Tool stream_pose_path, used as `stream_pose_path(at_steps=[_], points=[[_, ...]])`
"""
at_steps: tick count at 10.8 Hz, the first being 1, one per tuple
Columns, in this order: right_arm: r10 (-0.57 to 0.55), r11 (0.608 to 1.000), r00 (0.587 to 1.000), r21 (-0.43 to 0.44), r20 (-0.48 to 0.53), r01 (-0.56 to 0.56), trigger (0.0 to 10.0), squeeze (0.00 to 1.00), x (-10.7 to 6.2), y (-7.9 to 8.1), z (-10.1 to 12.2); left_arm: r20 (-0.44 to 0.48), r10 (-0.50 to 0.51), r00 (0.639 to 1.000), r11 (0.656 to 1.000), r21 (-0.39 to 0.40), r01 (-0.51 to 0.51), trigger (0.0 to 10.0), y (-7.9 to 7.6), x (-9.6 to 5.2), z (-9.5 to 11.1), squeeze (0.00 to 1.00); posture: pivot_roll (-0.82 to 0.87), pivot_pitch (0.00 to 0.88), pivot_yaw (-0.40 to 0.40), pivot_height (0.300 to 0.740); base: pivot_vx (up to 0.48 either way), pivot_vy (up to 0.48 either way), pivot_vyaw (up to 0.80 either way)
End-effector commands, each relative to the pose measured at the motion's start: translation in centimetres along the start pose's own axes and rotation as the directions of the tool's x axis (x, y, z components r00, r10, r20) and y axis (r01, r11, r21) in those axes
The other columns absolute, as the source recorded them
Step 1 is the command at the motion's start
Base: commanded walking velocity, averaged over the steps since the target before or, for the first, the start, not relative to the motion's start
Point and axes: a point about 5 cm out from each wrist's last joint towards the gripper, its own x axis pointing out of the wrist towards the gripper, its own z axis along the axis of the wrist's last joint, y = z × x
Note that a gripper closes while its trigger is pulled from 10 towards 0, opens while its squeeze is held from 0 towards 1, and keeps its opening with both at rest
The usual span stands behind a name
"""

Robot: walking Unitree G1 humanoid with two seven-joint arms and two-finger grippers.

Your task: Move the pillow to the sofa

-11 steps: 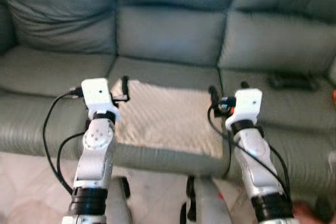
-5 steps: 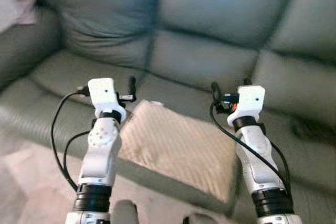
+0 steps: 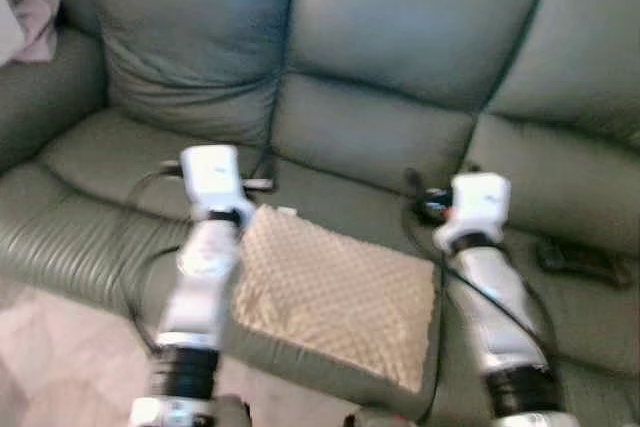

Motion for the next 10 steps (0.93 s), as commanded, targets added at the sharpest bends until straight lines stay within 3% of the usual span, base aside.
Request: stream_pose_path(at_steps=[1, 2, 10], points=[[0.028, 1.000, 0.999, -0.002, 0.027, -0.028, 10.0, 0.00, 0.26, 0.50, 0.60, -0.011, 0.023, 1.000, 1.000, -0.002, -0.023, 10.0, 0.54, -0.12, -0.24, 0.00, -0.04, 0.041, -0.043, 0.740, 0.000, 0.000, 0.80], [0.030, 1.000, 0.999, 0.005, 0.027, -0.030, 10.0, 0.00, 0.24, 0.53, 0.57, -0.014, 0.024, 1.000, 1.000, -0.005, -0.024, 10.0, 0.55, 0.00, -0.22, 0.00, -0.04, 0.042, -0.043, 0.740, 0.000, 0.000, 0.80], [0.044, 0.999, 0.998, 0.028, 0.035, -0.045, 10.0, 0.00, 0.17, 0.83, 0.43, -0.019, 0.010, 1.000, 1.000, 0.000, -0.010, 10.0, 0.24, 0.13, -0.11, 0.00, -0.03, 0.054, -0.038, 0.740, 0.000, 0.480, 0.80]])
